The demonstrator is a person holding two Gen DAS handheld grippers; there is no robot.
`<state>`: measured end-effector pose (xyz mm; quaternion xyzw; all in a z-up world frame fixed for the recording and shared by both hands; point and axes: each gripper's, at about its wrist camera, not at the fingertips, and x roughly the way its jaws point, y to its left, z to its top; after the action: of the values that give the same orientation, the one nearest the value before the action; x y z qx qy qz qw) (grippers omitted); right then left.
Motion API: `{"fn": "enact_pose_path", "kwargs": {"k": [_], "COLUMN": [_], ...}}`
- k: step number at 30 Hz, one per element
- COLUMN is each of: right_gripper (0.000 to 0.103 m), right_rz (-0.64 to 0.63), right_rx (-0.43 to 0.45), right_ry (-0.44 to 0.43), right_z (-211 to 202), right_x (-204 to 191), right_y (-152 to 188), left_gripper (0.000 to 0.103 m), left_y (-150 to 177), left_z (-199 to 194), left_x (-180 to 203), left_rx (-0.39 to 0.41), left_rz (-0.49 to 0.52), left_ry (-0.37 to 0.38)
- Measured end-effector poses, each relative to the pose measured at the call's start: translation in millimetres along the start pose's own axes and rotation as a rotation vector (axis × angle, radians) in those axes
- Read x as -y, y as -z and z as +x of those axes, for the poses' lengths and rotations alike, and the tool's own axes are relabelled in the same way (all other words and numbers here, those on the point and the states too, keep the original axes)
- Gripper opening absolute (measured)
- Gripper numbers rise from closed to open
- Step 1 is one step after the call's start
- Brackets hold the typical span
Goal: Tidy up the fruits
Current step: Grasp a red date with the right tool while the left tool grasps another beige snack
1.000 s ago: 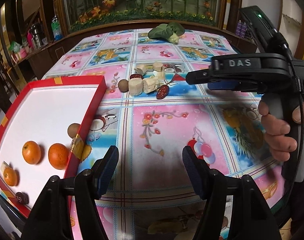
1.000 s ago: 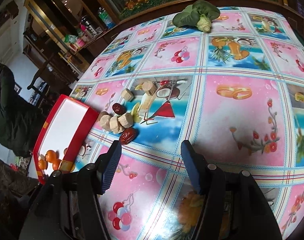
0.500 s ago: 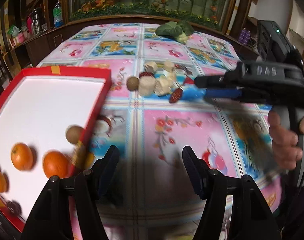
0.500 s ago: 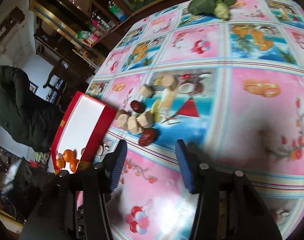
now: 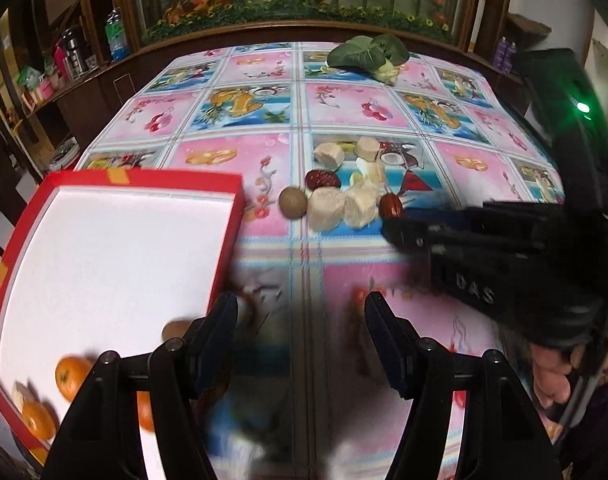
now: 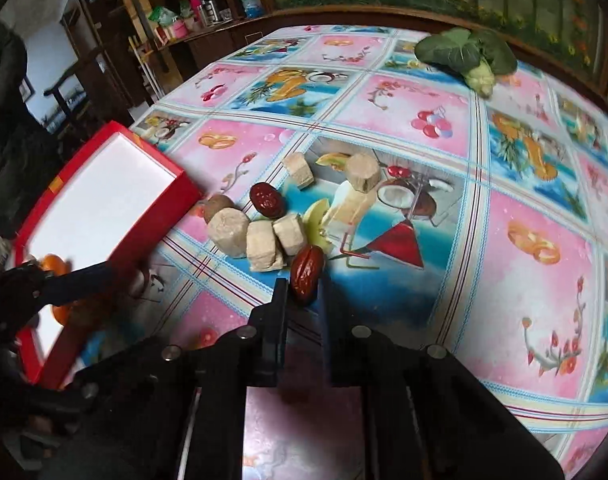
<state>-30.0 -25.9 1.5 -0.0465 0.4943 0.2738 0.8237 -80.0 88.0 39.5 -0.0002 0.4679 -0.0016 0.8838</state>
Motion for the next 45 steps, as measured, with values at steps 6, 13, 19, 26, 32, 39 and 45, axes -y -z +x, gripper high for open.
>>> {"fn": "enact_pose_path", "kwargs": {"k": [6, 13, 19, 26, 32, 39, 45], "right_gripper": [0.016, 0.016, 0.016, 0.016, 0.016, 0.016, 0.016], "right_rz": [0.152, 0.273, 0.32, 0.308, 0.334, 0.387, 0.396], "right_rx": [0.001, 0.002, -0.008, 0.0, -0.018, -0.042, -0.024], "right_ry": [-0.054, -0.153, -0.166, -0.199, -0.267, -0.33, -0.389], "right_z": [-10, -17, -15, -17, -14, -8, -14], "right_x": [49, 82, 94, 92, 95, 105, 106], "right_y": [-2, -6, -7, -8, -7, -5, -7], "left_gripper": [0.057, 0.046, 0.039, 0.026, 0.026, 0.025, 0.024], "left_y": [-19, -34, -45, -39, -42, -42, -38], "left_z": [23, 45, 52, 47, 49, 49, 46], "left_x": [13, 17, 22, 33, 33, 34, 39], "left_rx": [-0.033, -0.034, -0.027, -0.003, 0.006, 0.016, 0.022], "left_rz": [0.006, 0.033, 0.1, 0.165, 0.154, 0.138, 0.124], "left_ry": [-0.012, -0.022, 0.034, 0.084, 0.094, 0.083, 0.078]}}
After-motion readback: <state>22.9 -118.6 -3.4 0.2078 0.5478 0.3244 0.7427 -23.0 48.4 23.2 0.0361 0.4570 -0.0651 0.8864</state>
